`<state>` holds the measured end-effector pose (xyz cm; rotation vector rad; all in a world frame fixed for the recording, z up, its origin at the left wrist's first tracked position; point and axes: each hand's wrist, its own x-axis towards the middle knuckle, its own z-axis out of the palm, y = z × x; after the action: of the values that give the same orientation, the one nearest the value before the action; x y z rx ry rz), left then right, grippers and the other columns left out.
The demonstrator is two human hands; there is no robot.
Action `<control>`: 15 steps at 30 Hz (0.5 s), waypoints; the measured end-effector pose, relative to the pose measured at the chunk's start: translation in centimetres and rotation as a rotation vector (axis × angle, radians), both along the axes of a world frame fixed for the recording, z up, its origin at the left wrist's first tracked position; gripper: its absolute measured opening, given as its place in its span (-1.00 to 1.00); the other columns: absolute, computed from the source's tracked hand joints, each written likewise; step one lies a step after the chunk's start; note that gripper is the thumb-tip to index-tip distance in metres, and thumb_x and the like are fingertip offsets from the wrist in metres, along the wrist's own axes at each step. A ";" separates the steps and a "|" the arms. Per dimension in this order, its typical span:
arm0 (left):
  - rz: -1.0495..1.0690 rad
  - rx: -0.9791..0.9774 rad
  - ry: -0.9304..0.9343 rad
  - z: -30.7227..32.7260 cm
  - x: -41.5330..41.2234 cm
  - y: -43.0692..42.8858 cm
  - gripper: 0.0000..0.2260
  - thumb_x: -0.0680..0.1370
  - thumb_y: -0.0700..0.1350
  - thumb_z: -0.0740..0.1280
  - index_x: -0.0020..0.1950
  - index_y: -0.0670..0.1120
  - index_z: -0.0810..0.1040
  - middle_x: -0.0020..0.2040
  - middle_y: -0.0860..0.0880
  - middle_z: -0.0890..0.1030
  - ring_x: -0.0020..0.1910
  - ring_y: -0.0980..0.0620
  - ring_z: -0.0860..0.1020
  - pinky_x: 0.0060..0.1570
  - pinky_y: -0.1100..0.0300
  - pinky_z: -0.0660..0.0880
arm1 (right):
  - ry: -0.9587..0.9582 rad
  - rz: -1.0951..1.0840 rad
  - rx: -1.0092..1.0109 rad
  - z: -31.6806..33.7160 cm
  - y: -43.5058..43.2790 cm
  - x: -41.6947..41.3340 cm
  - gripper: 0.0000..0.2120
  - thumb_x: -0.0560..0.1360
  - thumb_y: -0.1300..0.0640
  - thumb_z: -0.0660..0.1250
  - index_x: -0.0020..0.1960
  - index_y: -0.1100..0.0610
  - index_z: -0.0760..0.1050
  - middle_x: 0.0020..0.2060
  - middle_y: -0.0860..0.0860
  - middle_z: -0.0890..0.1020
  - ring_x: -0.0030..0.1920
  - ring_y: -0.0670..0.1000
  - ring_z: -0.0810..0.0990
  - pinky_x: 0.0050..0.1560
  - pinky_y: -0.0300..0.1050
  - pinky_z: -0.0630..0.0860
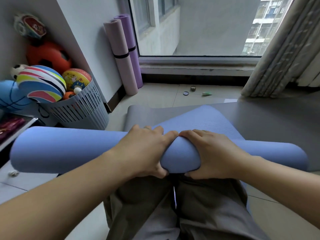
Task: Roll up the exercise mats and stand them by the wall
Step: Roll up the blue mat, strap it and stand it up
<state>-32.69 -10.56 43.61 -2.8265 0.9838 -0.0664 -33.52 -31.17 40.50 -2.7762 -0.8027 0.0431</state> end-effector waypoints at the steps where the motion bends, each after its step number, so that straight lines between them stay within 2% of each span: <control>1: -0.001 0.010 0.020 0.4 -0.4 0.0 -0.26 0.32 0.32 0.34 0.40 0.16 0.12 0.11 0.02 0.47 0.07 -0.08 0.52 -0.08 0.07 0.35 | 0.033 0.019 -0.004 0.4 0.0 -0.1 -0.22 0.18 -0.32 0.39 0.31 -0.11 0.24 0.07 -0.14 0.54 0.05 -0.01 0.55 0.01 -0.04 0.50; 5: 0.065 -0.044 0.235 -0.3 -2.7 0.6 -0.29 0.30 0.31 0.37 0.36 0.19 0.18 0.06 0.05 0.49 0.02 -0.04 0.54 -0.13 0.12 0.40 | 0.156 0.123 -0.137 1.0 0.9 -1.0 -0.25 0.18 -0.31 0.44 0.27 -0.11 0.26 0.08 -0.16 0.53 0.03 -0.05 0.54 0.01 -0.08 0.50; 11: 0.160 -0.179 0.535 -2.5 -3.2 2.0 -0.28 0.29 0.25 0.46 0.37 0.25 0.23 0.18 0.16 0.53 0.12 0.12 0.50 0.10 0.15 0.46 | 0.287 0.188 -0.273 0.5 2.7 -0.3 -0.22 0.17 -0.27 0.51 0.27 -0.06 0.29 0.08 -0.10 0.56 0.04 -0.01 0.53 -0.01 -0.09 0.47; 13: 0.190 -0.175 0.629 -2.2 -2.4 2.4 -0.28 0.31 0.22 0.48 0.39 0.25 0.23 0.21 0.20 0.52 0.14 0.14 0.49 0.08 0.21 0.44 | 0.246 0.182 -0.291 0.6 2.7 -0.4 -0.22 0.20 -0.31 0.48 0.28 -0.04 0.27 0.10 -0.08 0.53 0.06 0.01 0.52 0.03 -0.06 0.46; 15: 0.231 -0.148 0.736 -2.0 -1.5 2.9 -0.28 0.33 0.22 0.49 0.40 0.26 0.21 0.19 0.23 0.50 0.13 0.15 0.48 0.03 0.25 0.41 | 0.096 0.183 -0.335 0.4 2.6 -1.3 -0.19 0.22 -0.36 0.42 0.32 -0.01 0.22 0.12 -0.08 0.48 0.09 0.04 0.48 0.08 -0.01 0.43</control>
<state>-34.14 -7.69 41.59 -3.1219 0.7532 1.0247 -34.83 -28.57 40.90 -2.9660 -1.1116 0.3745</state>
